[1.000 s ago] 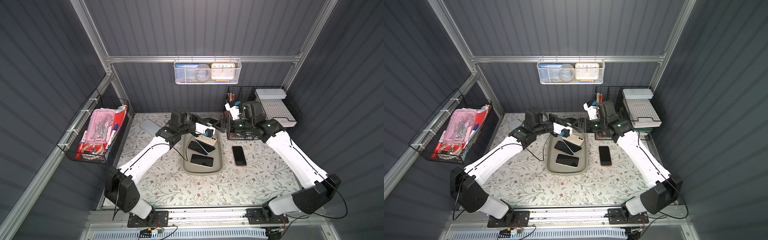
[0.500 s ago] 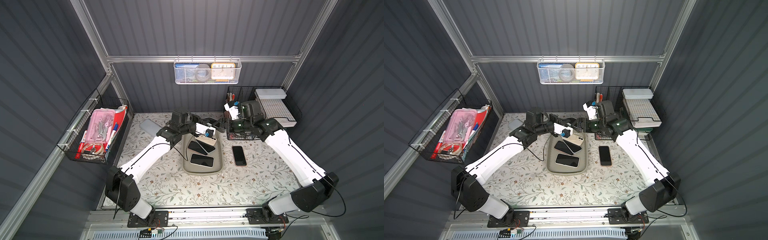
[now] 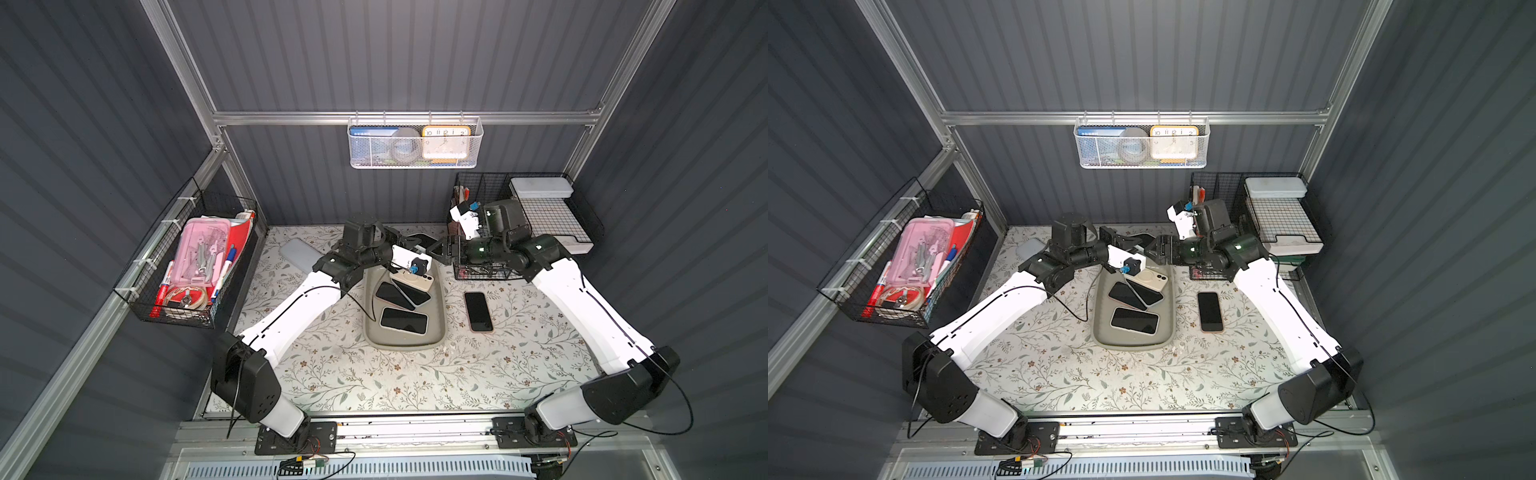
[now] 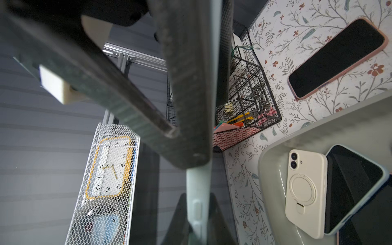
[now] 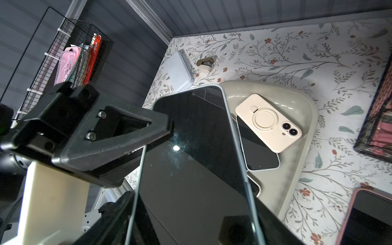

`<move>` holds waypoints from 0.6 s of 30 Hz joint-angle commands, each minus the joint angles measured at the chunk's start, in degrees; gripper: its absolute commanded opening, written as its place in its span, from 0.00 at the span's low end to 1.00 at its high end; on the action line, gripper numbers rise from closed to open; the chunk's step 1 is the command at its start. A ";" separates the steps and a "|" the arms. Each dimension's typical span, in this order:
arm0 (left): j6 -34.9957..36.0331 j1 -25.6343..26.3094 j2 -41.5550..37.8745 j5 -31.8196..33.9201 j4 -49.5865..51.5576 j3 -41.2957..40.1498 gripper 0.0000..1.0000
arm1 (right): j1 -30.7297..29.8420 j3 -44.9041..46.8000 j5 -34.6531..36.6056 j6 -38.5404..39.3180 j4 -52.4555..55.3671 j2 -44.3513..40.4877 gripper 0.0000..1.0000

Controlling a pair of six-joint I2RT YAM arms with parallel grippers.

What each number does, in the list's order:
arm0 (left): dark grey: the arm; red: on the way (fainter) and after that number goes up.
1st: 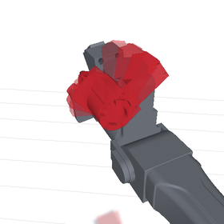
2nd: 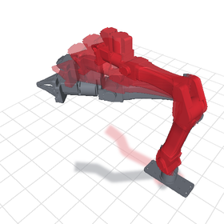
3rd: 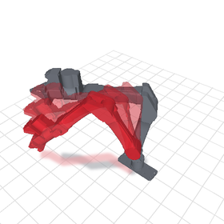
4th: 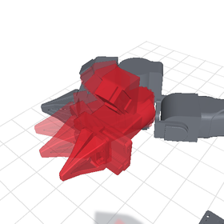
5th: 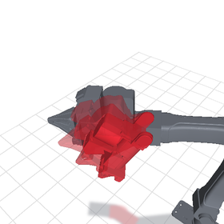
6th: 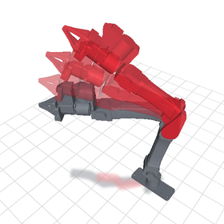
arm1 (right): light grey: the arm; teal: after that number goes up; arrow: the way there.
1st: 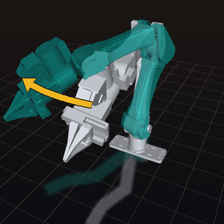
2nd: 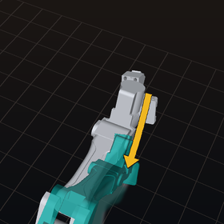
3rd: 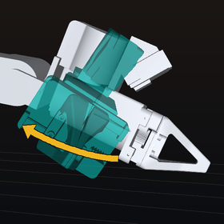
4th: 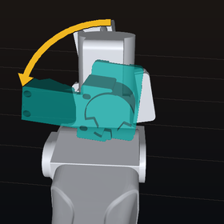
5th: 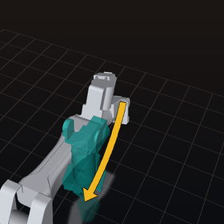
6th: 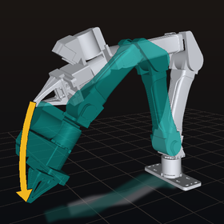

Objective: Take the phone out of the storage box
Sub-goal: Pick up the phone from the storage box.

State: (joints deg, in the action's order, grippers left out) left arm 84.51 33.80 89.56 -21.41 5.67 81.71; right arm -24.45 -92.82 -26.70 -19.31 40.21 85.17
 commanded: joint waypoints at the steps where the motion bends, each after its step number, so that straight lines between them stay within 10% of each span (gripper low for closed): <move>1: -0.65 0.05 -0.68 0.13 -3.01 0.87 0.26 | -0.51 -1.60 -1.79 0.94 1.68 0.53 0.53; 11: -4.58 -0.04 -2.84 0.38 -8.73 -4.09 0.72 | -0.43 1.37 -2.41 -0.03 -2.97 -1.95 0.50; 18: -7.07 -0.04 -3.67 0.79 -10.51 -5.51 0.79 | 0.82 4.75 -2.38 -3.43 -7.24 -4.64 0.48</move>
State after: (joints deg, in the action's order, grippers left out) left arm 79.90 33.78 87.90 -20.73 -3.14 77.10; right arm -24.27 -88.90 -27.79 -20.84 38.46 83.53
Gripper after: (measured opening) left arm 0.785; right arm 0.774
